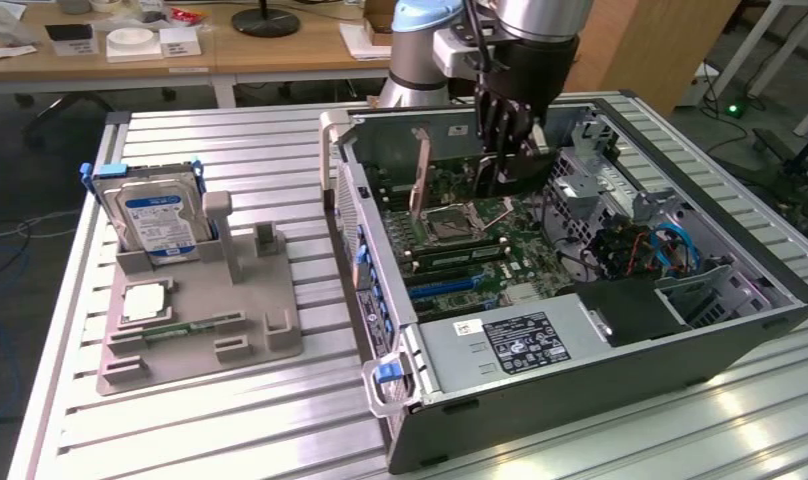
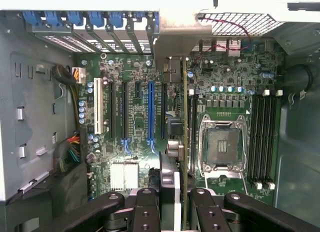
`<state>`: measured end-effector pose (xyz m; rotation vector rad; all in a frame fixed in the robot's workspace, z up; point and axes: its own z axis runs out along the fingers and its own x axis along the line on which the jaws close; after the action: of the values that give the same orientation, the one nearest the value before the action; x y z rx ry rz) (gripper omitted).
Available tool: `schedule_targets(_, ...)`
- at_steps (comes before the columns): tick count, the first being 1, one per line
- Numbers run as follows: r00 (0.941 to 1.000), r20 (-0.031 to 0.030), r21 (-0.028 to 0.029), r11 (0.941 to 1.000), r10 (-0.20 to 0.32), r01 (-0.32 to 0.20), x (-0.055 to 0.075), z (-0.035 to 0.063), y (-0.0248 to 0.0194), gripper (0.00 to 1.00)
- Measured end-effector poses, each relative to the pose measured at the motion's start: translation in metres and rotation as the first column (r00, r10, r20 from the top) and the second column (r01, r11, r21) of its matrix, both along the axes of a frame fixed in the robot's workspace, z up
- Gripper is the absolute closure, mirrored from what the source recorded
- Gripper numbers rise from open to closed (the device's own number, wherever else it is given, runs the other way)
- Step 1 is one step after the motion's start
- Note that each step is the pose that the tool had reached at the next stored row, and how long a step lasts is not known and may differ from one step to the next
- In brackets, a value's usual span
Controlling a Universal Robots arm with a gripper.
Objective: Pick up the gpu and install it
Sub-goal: 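Insert the gpu into the slot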
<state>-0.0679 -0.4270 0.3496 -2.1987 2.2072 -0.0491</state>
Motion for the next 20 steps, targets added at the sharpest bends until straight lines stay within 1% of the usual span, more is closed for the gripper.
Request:
schedule_targets(12, 1.0000, 0.0000, 0.0001, 1.0000, -0.002, 0.002, 0.0000, -0.0064, 0.0000, 0.72)
schedule_targets(14, 1.0000, -0.0002, -0.0013, 1.0000, -0.002, 0.002, 0.0000, -0.0068, -0.0001, 0.72)
schedule_targets(15, 1.0000, -0.0001, -0.0057, 1.0000, -0.003, 0.003, -0.0002, -0.0076, -0.0001, 0.72)
schedule_targets(17, 1.0000, -0.0016, -0.0122, 0.9999, -0.003, 0.003, -0.0002, -0.0081, -0.0002, 0.72)
schedule_targets(19, 1.0000, -0.0017, -0.0269, 0.9996, -0.003, 0.003, -0.0003, -0.0084, -0.0001, 0.72)
schedule_targets(20, 1.0000, -0.0018, -0.0332, 0.9994, -0.003, 0.003, -0.0002, -0.0084, -0.0001, 0.72)
